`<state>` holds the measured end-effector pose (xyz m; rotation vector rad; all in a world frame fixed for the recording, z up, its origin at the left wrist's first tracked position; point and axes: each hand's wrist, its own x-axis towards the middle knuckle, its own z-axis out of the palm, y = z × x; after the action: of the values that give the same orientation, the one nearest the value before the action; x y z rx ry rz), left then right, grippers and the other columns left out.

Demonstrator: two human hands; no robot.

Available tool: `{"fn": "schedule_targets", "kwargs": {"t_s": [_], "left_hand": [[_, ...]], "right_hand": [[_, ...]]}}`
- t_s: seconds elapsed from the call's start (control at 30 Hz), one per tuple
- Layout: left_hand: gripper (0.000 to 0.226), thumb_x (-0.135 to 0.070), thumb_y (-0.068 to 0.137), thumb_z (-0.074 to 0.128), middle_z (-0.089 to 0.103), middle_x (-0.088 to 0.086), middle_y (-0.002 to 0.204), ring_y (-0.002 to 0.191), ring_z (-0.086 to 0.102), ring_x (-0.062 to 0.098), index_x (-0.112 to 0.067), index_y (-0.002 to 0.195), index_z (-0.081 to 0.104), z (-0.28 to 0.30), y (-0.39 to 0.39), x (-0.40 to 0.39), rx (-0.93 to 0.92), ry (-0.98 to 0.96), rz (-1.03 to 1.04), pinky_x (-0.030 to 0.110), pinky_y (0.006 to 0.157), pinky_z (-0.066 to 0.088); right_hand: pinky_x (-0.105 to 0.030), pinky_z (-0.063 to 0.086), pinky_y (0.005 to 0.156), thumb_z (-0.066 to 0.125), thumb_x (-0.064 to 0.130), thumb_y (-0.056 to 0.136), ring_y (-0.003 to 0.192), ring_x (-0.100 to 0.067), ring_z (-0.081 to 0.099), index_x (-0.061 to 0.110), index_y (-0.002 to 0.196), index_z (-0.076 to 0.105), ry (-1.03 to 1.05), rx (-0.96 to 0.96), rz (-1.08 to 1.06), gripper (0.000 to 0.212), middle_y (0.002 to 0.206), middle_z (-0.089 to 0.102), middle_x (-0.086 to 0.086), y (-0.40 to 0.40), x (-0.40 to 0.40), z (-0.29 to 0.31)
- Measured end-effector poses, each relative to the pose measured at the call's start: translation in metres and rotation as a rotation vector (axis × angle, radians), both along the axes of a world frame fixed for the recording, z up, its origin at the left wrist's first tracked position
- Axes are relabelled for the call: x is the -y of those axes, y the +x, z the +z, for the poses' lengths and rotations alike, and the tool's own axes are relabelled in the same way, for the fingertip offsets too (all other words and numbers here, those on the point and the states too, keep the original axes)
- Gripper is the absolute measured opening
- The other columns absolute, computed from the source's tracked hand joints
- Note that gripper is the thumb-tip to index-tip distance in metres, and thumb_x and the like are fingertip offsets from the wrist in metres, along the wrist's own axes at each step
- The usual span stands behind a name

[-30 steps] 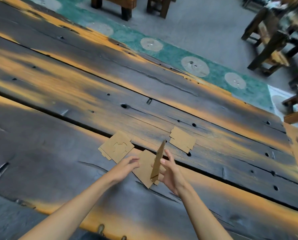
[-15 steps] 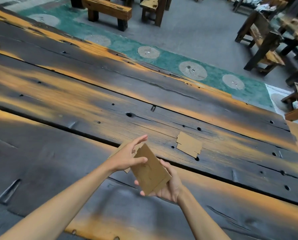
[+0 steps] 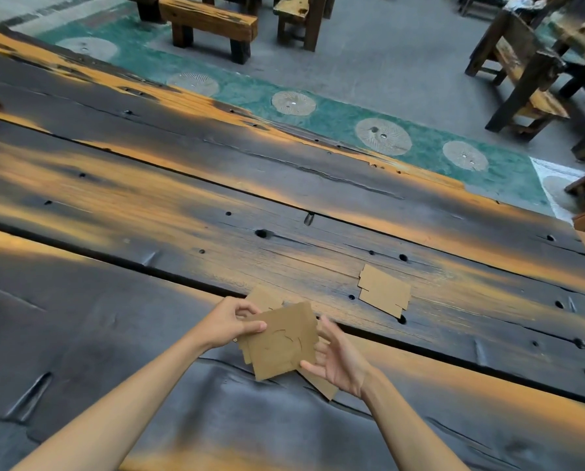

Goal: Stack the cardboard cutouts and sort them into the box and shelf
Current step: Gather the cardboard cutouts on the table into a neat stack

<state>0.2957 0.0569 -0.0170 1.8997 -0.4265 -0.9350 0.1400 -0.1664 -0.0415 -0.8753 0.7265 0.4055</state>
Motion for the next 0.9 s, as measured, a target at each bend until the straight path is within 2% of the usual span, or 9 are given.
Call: {"fn": "schedule_targets", "kwargs": {"t_s": [0.07, 0.13, 0.3, 0.4, 0.53, 0.6, 0.7, 0.8, 0.9], "left_hand": [[0.026, -0.007, 0.084, 0.081, 0.077, 0.024, 0.1, 0.086, 0.072, 0.023, 0.007, 0.103, 0.071, -0.009, -0.002, -0.005, -0.1, 0.015, 0.01, 0.03, 0.078, 0.057], [0.03, -0.006, 0.086, 0.078, 0.076, 0.023, 0.095, 0.086, 0.069, 0.02, 0.007, 0.11, 0.066, -0.015, -0.004, -0.009, -0.176, 0.054, -0.014, 0.026, 0.079, 0.055], [0.031, -0.016, 0.091, 0.074, 0.078, 0.017, 0.11, 0.094, 0.073, 0.019, -0.002, 0.119, 0.067, -0.028, -0.005, -0.015, -0.285, 0.077, 0.098, 0.018, 0.071, 0.054], [0.029, -0.016, 0.093, 0.072, 0.079, 0.016, 0.106, 0.085, 0.07, 0.017, -0.003, 0.119, 0.068, -0.036, -0.004, -0.026, -0.35, 0.087, 0.179, 0.022, 0.063, 0.05], [0.026, -0.006, 0.095, 0.067, 0.075, 0.028, 0.11, 0.091, 0.067, 0.029, 0.007, 0.117, 0.068, -0.044, 0.006, -0.05, -0.392, 0.054, 0.324, 0.031, 0.067, 0.051], [0.023, -0.004, 0.096, 0.065, 0.075, 0.029, 0.11, 0.089, 0.07, 0.03, 0.007, 0.115, 0.07, -0.046, 0.014, -0.062, -0.355, 0.052, 0.423, 0.029, 0.065, 0.058], [0.021, -0.003, 0.095, 0.065, 0.074, 0.029, 0.112, 0.083, 0.069, 0.027, 0.004, 0.114, 0.071, -0.05, 0.028, -0.078, -0.33, 0.029, 0.603, 0.022, 0.059, 0.06], [0.021, -0.005, 0.096, 0.065, 0.074, 0.026, 0.113, 0.089, 0.07, 0.029, 0.001, 0.115, 0.072, -0.057, 0.041, -0.091, -0.325, 0.015, 0.692, 0.022, 0.06, 0.062], [0.02, -0.008, 0.095, 0.066, 0.077, 0.021, 0.11, 0.092, 0.073, 0.029, -0.003, 0.113, 0.074, -0.063, 0.049, -0.098, -0.339, 0.002, 0.742, 0.023, 0.063, 0.063]], "right_hand": [[-0.028, 0.057, 0.082, 0.078, 0.039, 0.086, 0.106, -0.016, 0.071, 0.024, 0.124, 0.07, -0.201, -0.029, 0.052, 0.042, 0.123, 0.073, -0.005, 0.004, -0.003, -0.004], [-0.024, 0.054, 0.075, 0.079, 0.029, 0.085, 0.098, -0.009, 0.071, 0.025, 0.127, 0.067, -0.36, -0.082, 0.11, 0.044, 0.115, 0.077, 0.003, 0.01, -0.007, -0.008], [-0.025, 0.05, 0.077, 0.077, 0.028, 0.087, 0.097, -0.009, 0.066, 0.035, 0.115, 0.07, -0.448, -0.11, 0.196, 0.03, 0.108, 0.077, 0.009, 0.031, -0.017, -0.009], [-0.021, 0.051, 0.07, 0.075, 0.034, 0.089, 0.09, -0.007, 0.064, 0.029, 0.115, 0.071, -0.494, -0.1, 0.252, 0.026, 0.11, 0.074, 0.009, 0.046, -0.023, -0.016], [-0.019, 0.047, 0.057, 0.068, 0.03, 0.095, 0.072, -0.008, 0.057, 0.017, 0.11, 0.072, -0.569, -0.123, 0.206, 0.02, 0.095, 0.07, 0.002, 0.071, -0.028, -0.037], [-0.025, 0.05, 0.065, 0.073, 0.027, 0.092, 0.077, -0.014, 0.06, 0.012, 0.115, 0.066, -0.672, -0.185, 0.153, 0.028, 0.1, 0.069, -0.004, 0.083, -0.031, -0.049], [-0.038, 0.053, 0.093, 0.082, 0.032, 0.081, 0.102, -0.024, 0.066, 0.011, 0.123, 0.057, -0.848, -0.306, 0.135, 0.053, 0.111, 0.068, -0.006, 0.101, -0.035, -0.067], [-0.036, 0.048, 0.09, 0.083, 0.05, 0.072, 0.117, -0.028, 0.059, 0.016, 0.132, 0.05, -1.006, -0.406, 0.216, 0.077, 0.13, 0.058, -0.007, 0.117, -0.042, -0.072], [-0.037, 0.039, 0.079, 0.085, 0.058, 0.066, 0.118, -0.032, 0.055, 0.012, 0.132, 0.047, -1.051, -0.526, 0.25, 0.088, 0.136, 0.044, -0.013, 0.13, -0.054, -0.076]]}}
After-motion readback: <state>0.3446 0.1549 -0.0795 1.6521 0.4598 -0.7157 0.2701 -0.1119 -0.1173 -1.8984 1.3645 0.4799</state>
